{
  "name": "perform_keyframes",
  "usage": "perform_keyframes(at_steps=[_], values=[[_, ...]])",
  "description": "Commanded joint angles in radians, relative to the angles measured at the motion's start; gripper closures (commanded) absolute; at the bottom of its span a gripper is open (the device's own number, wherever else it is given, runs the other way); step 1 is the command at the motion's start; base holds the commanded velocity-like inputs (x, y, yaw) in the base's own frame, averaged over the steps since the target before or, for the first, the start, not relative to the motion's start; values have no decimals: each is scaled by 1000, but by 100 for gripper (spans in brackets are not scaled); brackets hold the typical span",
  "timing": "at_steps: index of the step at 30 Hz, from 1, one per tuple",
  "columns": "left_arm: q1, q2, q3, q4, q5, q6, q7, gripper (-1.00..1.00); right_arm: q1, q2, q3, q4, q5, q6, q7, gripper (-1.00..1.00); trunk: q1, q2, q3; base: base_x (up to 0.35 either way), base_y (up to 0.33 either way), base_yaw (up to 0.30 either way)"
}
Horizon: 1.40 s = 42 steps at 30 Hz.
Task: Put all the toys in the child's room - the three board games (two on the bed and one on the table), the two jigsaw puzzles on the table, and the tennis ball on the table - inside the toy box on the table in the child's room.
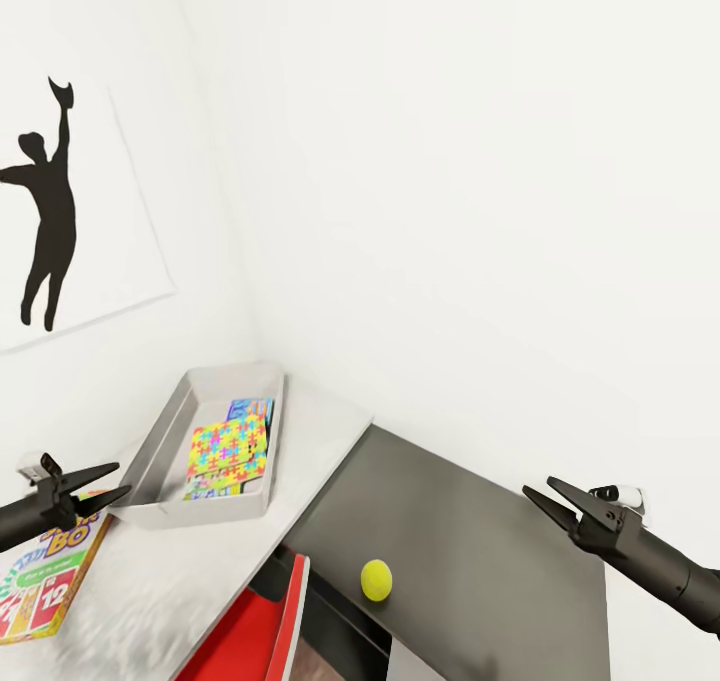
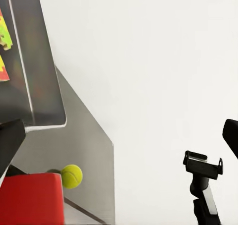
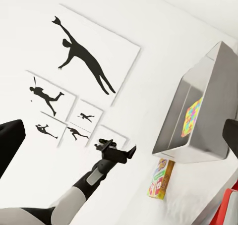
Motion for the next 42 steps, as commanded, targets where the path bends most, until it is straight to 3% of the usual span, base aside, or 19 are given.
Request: perform_keyframes(at_steps=[1, 16, 42], values=[[10, 0, 0, 0, 0, 1, -4, -100, -1, 0, -1, 0, 3, 3, 4, -100, 1, -2, -1, 0, 0, 0], [61, 0, 36, -2, 43, -19, -4, -100, -1, 3, 1, 0, 8, 3, 4, -100, 1, -2, 23, 0, 0, 0], [74, -7, 42, -27, 48, -22, -4, -100, -1, 2, 2, 0, 12, -19, 4, -100, 1, -2, 60, 0, 0, 0]])
